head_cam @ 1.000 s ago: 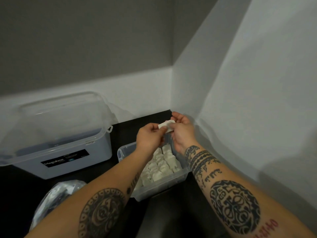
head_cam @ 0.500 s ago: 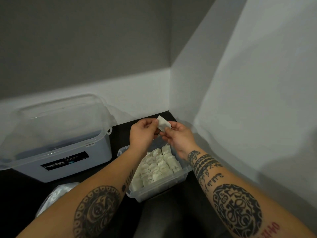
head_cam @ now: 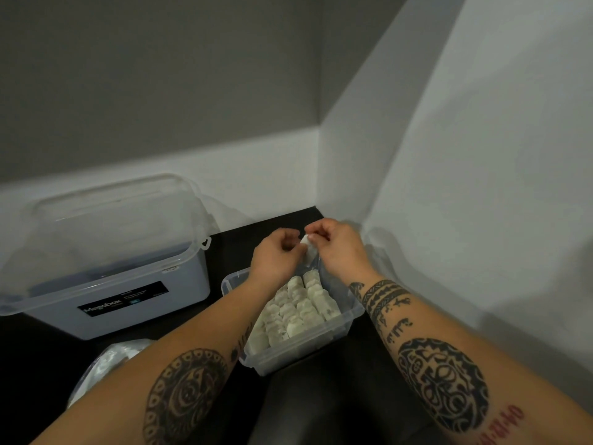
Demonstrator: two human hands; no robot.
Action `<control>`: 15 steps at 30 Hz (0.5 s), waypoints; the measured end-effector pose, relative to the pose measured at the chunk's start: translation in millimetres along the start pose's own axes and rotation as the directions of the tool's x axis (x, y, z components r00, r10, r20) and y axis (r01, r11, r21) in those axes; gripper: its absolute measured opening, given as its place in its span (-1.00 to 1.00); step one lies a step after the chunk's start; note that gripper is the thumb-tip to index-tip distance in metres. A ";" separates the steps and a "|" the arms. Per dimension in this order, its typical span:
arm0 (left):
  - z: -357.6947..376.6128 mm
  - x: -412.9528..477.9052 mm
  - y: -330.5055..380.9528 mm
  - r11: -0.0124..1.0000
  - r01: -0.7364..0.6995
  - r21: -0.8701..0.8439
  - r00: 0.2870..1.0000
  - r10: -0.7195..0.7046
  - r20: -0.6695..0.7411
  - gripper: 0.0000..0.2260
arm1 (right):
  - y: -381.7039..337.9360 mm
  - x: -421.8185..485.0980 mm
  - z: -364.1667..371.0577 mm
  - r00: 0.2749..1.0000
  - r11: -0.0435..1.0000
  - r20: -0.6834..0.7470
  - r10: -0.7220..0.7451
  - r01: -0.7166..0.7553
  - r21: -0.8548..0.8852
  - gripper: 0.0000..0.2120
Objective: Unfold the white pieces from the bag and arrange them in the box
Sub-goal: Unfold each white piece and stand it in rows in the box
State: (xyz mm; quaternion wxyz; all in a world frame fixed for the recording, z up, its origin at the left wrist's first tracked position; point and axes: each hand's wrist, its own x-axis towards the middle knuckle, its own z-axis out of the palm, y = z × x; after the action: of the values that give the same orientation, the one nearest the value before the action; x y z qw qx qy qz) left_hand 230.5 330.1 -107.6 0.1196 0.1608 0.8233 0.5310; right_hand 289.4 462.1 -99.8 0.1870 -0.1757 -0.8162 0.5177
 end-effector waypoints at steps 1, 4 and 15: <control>0.6 -0.4 0.8 1.000 -0.012 0.009 1.000 0.012 -0.004 -0.84 | 0.4 -0.5 1.0 1.000 1.000 0.011 -0.007 0.006 0.008 -0.84; 1.9 0.8 0.7 0.994 0.001 -0.110 0.999 -0.006 -0.045 -0.97 | -0.2 -2.2 2.8 0.999 0.992 -0.028 0.020 -0.017 0.122 -0.73; 1.8 -4.3 0.3 0.971 -0.098 -0.216 0.995 0.095 -0.023 -0.79 | 0.9 -8.9 -9.1 1.000 0.999 -0.020 -0.009 0.007 -0.054 -0.91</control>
State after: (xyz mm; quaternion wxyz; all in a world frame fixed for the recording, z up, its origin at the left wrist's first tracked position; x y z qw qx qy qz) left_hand 235.2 330.1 -107.9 0.1053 0.1833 0.7524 0.6238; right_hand 301.7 465.3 -98.1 0.1923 -0.1825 -0.8287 0.4929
